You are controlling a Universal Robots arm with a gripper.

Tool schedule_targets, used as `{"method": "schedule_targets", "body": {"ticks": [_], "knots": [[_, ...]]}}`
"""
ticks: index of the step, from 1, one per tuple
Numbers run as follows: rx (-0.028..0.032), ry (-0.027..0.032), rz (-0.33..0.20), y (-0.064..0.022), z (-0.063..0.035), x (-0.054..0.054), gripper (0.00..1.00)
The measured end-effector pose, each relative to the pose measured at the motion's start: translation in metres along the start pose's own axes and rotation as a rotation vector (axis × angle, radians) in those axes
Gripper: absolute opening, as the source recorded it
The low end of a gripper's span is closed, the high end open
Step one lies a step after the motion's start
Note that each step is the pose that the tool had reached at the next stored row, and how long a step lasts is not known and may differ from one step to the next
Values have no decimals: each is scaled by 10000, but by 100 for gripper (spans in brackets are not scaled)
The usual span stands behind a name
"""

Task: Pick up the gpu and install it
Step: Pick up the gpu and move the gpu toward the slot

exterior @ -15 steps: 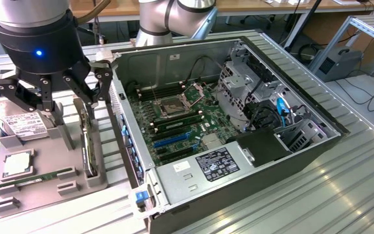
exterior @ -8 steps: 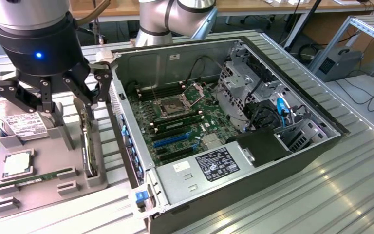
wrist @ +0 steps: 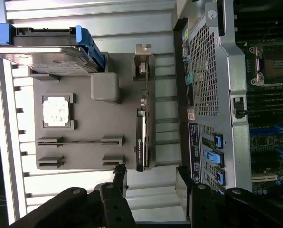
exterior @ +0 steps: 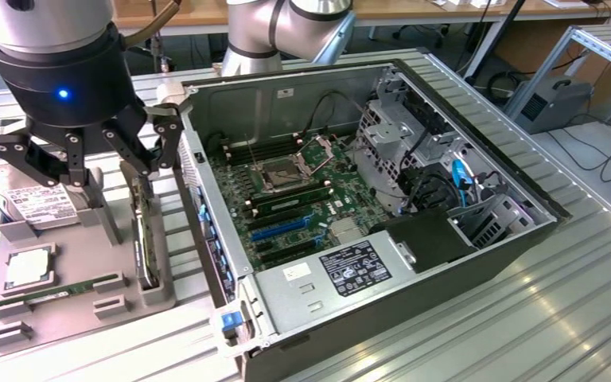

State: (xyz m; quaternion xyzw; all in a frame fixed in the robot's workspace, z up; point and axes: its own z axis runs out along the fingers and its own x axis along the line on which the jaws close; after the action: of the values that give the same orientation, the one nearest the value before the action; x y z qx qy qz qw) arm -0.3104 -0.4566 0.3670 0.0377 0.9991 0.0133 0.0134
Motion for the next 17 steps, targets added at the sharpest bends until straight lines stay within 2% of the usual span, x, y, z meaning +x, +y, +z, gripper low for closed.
{"method": "schedule_targets", "body": {"ticks": [17], "knots": [[0, 0, 0, -1, 34, 9, 54]]}}
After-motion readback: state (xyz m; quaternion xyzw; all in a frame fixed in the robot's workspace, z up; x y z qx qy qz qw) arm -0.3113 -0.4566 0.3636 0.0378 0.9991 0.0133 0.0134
